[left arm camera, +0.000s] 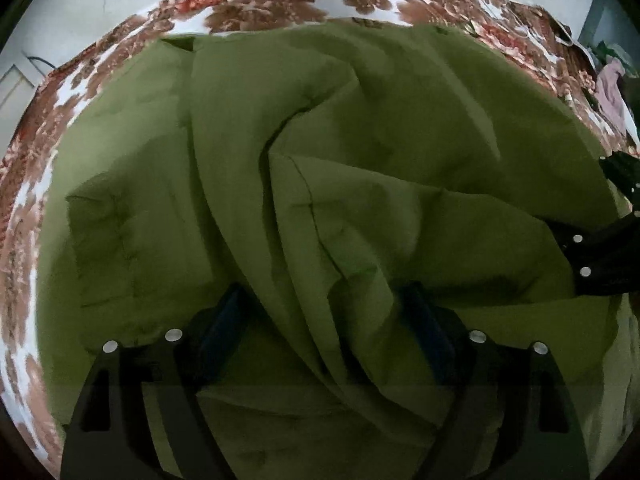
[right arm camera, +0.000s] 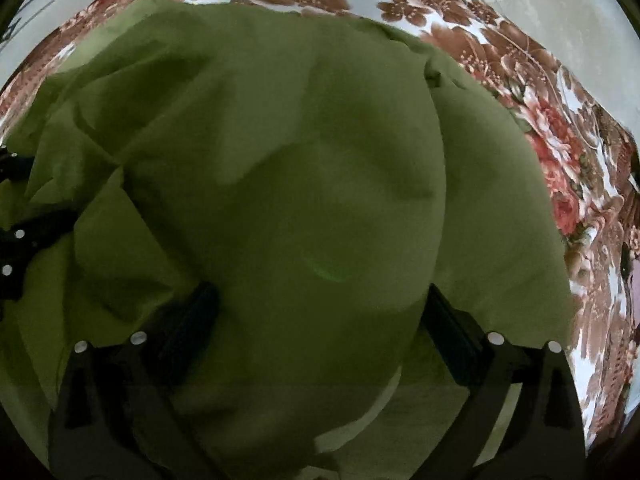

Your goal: Fold large clothes

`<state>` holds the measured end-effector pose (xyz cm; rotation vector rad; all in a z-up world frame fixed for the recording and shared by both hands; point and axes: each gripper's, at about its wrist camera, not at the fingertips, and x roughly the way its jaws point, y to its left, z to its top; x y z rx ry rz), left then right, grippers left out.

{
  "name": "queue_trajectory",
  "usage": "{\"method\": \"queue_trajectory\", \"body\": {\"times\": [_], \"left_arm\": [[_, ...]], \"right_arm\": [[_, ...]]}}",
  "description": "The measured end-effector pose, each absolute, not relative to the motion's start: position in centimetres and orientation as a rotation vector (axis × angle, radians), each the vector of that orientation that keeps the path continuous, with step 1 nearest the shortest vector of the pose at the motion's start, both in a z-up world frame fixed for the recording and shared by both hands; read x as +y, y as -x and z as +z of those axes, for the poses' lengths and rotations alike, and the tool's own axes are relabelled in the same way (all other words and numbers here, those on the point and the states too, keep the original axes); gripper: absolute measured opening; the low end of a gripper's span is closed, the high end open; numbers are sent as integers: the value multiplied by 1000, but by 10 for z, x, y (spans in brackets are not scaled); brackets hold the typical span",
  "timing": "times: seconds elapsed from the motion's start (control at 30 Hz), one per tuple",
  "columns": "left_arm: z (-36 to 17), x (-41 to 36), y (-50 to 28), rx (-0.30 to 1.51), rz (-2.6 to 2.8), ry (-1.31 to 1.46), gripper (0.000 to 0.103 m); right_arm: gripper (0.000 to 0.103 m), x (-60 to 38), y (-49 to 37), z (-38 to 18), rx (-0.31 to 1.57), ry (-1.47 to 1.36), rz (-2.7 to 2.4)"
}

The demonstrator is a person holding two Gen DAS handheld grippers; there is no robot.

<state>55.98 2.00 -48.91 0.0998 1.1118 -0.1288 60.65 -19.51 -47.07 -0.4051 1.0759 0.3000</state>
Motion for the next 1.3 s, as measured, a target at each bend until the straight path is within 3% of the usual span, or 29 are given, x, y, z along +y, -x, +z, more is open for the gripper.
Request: {"method": "queue_trajectory", "body": {"times": [0.23, 0.53, 0.83, 1.3], "left_arm": [[-421, 1, -528, 980, -215, -95, 84], [-489, -5, -518, 1115, -263, -63, 88], [-507, -10, -516, 1106, -266, -79, 93], [-403, 22, -465, 972, -271, -39, 93]], "right_arm": [[98, -182, -561, -408, 981, 353, 362], [98, -165, -530, -457, 1025, 414, 392], [98, -164, -520, -485, 1012, 425, 358], [98, -180, -472, -401, 1002, 325, 272]]}}
